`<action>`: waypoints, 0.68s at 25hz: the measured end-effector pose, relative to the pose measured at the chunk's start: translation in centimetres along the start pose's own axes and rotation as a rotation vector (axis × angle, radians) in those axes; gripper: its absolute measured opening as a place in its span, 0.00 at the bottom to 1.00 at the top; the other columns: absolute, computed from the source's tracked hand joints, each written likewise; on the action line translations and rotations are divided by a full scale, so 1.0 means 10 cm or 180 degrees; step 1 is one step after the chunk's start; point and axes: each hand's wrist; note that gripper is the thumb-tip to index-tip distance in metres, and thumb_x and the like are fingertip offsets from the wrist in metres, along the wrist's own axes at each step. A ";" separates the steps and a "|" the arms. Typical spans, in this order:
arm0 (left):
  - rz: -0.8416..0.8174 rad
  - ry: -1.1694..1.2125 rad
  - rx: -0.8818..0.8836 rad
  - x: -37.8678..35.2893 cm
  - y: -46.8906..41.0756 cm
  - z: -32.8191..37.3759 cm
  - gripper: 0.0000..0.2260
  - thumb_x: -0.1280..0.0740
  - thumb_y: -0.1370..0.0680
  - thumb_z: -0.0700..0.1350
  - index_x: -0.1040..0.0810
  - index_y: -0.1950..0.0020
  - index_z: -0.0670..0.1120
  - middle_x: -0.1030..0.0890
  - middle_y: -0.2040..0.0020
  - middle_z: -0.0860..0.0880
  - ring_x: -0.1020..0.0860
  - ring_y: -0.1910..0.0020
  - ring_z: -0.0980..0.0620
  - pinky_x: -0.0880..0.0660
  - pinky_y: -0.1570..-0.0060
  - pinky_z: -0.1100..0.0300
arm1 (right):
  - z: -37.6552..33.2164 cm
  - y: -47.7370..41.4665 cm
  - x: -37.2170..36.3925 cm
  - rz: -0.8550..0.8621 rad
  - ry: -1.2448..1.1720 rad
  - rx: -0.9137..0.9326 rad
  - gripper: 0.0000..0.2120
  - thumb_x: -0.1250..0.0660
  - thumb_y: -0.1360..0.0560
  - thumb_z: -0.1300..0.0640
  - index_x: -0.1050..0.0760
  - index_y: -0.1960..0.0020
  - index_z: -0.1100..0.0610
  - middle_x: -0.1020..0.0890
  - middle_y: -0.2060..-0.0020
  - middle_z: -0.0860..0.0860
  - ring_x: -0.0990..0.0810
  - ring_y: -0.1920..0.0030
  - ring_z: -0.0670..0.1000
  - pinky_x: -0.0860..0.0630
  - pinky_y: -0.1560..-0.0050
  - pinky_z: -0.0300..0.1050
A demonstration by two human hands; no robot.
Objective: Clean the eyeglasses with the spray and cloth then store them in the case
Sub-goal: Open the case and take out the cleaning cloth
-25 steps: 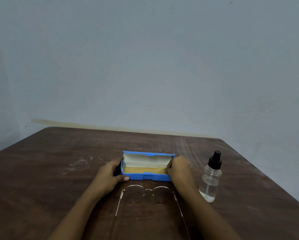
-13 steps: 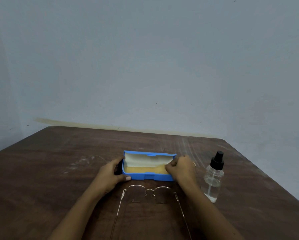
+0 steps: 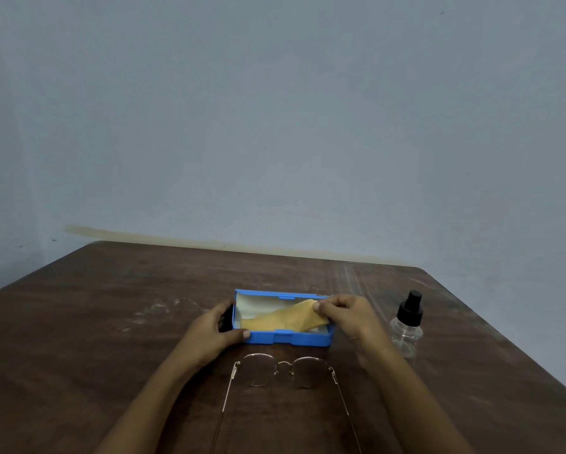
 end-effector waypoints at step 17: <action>0.1591 -0.0709 -0.1237 -0.03 0.09 0.08 0.14 0.31 0.29 0.46 0.26 0.45 0.46 0.31 0.46 0.51 0.28 0.44 0.50 0.31 0.46 0.55 | -0.16 0.10 -0.01 -0.0750 -0.0252 0.1435 0.12 0.36 0.27 0.70 0.24 0.56 0.52 0.21 0.61 0.49 0.24 0.65 0.41 0.29 0.71 0.33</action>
Point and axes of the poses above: each hand's wrist, its own y-axis away from the middle knuckle, its own x-axis out of the back of the hand, z = x × y
